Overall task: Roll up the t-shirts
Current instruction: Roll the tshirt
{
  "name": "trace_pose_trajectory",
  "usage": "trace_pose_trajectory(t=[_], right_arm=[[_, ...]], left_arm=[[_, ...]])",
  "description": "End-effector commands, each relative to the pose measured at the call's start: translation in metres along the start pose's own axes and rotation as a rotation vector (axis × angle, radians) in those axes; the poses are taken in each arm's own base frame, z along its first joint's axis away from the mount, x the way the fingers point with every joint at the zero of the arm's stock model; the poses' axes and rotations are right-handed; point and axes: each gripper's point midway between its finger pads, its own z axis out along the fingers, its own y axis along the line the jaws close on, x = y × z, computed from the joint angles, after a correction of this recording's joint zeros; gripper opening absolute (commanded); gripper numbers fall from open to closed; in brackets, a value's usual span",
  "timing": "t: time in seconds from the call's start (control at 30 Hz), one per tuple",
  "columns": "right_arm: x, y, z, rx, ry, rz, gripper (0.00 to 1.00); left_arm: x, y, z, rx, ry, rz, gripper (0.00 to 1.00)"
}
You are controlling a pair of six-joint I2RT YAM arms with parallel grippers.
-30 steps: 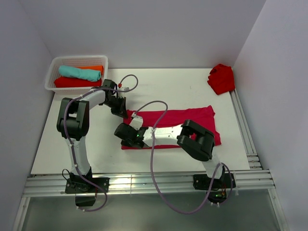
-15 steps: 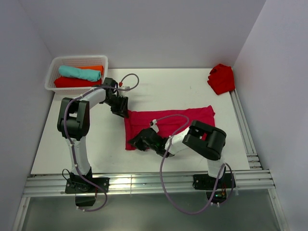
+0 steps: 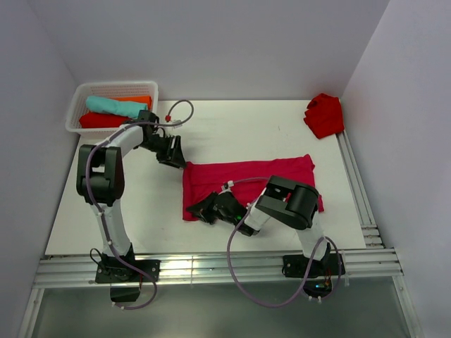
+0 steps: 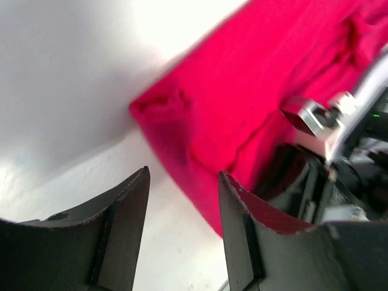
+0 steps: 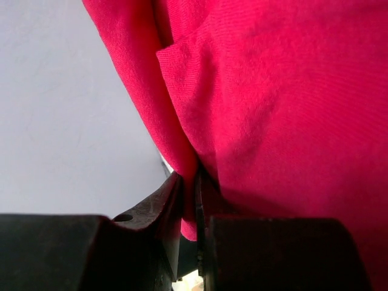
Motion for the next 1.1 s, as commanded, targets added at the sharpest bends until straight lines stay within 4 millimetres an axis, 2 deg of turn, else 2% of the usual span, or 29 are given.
trace_pose_trajectory(t=[0.0, 0.1, 0.13, 0.37, 0.63, 1.07], right_arm=[[-0.002, -0.002, 0.000, -0.026, 0.009, 0.045, 0.00], [-0.002, -0.004, 0.001, -0.033, 0.013, 0.057, 0.00], [-0.002, -0.006, 0.002, -0.030, 0.015, 0.066, 0.00], [-0.003, -0.007, 0.003, -0.048, 0.015, 0.088, 0.00], [-0.005, -0.009, 0.004, -0.039, 0.011, 0.090, 0.00], [-0.005, -0.017, 0.006, -0.001, 0.007, 0.085, 0.00]], left_arm=[[0.001, -0.018, -0.031, 0.105, -0.050, 0.028, 0.54], [0.013, -0.013, -0.030, 0.130, -0.039, 0.007, 0.54], [0.024, -0.011, -0.025, 0.138, -0.021, -0.012, 0.54], [0.053, 0.004, 0.004, 0.180, 0.026, -0.096, 0.50], [0.054, 0.014, 0.019, 0.162, 0.009, -0.151, 0.47], [0.045, 0.006, 0.032, 0.181, 0.004, -0.144, 0.48]])
